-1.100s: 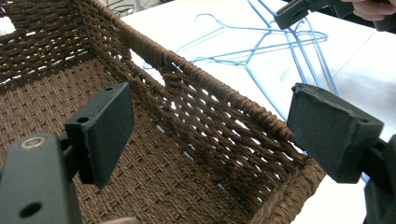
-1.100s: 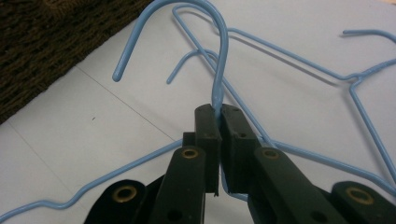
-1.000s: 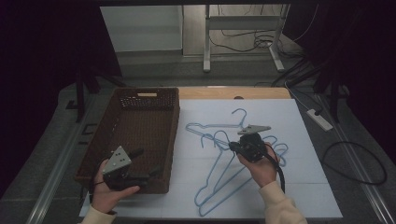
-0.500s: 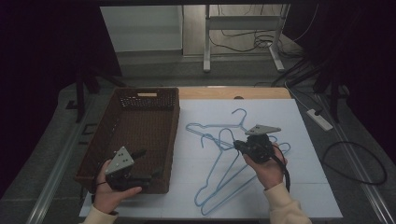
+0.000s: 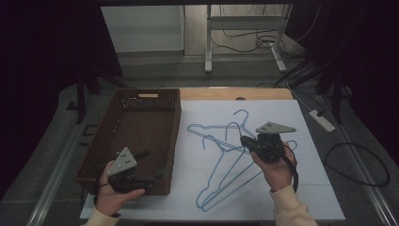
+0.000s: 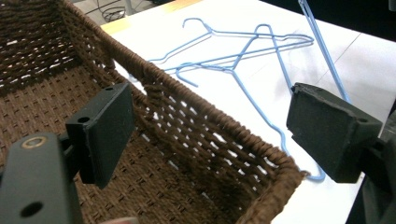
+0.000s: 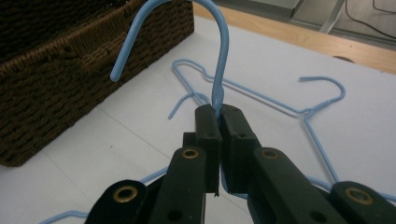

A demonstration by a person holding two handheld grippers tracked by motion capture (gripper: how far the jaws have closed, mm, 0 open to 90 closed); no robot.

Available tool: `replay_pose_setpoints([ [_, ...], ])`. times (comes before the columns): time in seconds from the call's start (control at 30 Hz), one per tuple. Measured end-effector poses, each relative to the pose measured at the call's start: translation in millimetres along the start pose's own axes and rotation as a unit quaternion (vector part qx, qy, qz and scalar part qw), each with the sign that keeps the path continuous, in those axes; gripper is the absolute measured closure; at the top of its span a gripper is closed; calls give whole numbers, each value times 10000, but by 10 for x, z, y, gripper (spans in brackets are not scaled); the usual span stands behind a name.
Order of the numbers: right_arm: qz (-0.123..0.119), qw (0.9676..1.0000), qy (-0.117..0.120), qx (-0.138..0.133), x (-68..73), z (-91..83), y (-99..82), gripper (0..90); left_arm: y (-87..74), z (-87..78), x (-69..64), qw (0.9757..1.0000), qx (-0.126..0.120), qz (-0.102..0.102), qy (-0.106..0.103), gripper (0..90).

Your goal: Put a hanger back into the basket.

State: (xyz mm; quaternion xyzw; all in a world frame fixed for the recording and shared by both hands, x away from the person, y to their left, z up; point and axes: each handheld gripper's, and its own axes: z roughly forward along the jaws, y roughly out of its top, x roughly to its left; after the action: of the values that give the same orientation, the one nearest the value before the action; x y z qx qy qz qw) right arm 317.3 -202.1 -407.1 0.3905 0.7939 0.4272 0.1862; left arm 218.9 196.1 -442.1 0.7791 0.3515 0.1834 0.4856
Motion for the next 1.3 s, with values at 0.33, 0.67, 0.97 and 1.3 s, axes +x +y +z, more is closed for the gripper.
replay_pose_setpoints([
  [0.33,-43,9996,38,-260,82,-103,108,868,205,109,-167,9999,59,49,-123,169],
  [0.67,-19,9993,44,-379,79,-167,152,869,408,249,-337,9992,96,147,-369,178],
  [0.97,-22,9990,92,-434,109,-160,174,868,501,418,-465,9977,143,238,-612,186],
  [1.3,-95,9990,114,-417,162,-142,183,868,575,661,-662,9946,327,269,-947,204],
])
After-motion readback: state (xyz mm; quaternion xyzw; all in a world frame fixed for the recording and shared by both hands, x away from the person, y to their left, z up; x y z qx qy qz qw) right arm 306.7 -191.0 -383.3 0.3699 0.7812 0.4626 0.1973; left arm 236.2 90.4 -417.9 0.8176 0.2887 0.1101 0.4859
